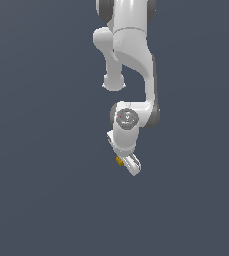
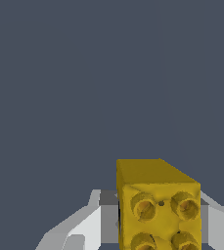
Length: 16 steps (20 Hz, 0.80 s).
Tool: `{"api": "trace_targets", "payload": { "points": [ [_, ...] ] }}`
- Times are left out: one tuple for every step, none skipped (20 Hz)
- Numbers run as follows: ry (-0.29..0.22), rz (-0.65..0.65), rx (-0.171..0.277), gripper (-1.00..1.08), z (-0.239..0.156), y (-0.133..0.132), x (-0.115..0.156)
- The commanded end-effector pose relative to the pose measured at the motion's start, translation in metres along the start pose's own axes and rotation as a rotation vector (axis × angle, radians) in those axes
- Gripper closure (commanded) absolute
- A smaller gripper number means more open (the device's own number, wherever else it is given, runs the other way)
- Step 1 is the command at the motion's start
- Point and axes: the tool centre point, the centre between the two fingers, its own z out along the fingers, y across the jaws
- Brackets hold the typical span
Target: Pick up the object and move it to a goal position.
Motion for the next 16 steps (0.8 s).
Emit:
{"api": "trace_targets", "payload": {
  "points": [
    [0.001, 0.000, 0.002, 1.08, -0.013, -0.001, -0.002],
    [0.000, 0.000, 0.002, 1.08, -0.019, -0.001, -0.003],
    [0.000, 0.000, 0.002, 1.08, -0.025, -0.001, -0.005],
    [0.000, 0.000, 0.002, 1.08, -0.033, -0.001, -0.006],
    [0.000, 0.000, 0.002, 1.08, -0.041, -0.001, -0.008],
    [0.000, 0.000, 0.002, 1.08, -0.050, -0.001, -0.009],
    [0.000, 0.001, 0.002, 1.08, -0.059, -0.001, -0.011],
    [0.000, 0.001, 0.002, 1.08, -0.069, -0.001, -0.013],
    [0.000, 0.001, 0.002, 1.08, -0.080, -0.001, -0.015],
    [0.000, 0.001, 0.002, 1.08, -0.091, -0.001, -0.017],
    [0.000, 0.001, 0.002, 1.08, -0.103, -0.001, -0.019],
    [0.000, 0.001, 0.002, 1.08, -0.115, -0.001, -0.021],
    [0.000, 0.001, 0.002, 1.08, -0.127, -0.001, -0.023],
    [0.000, 0.001, 0.002, 1.08, -0.139, -0.001, -0.025],
    [0.000, 0.001, 0.002, 1.08, -0.152, -0.001, -0.028],
    [0.000, 0.002, 0.001, 1.08, -0.164, -0.001, -0.030]
  ]
}}
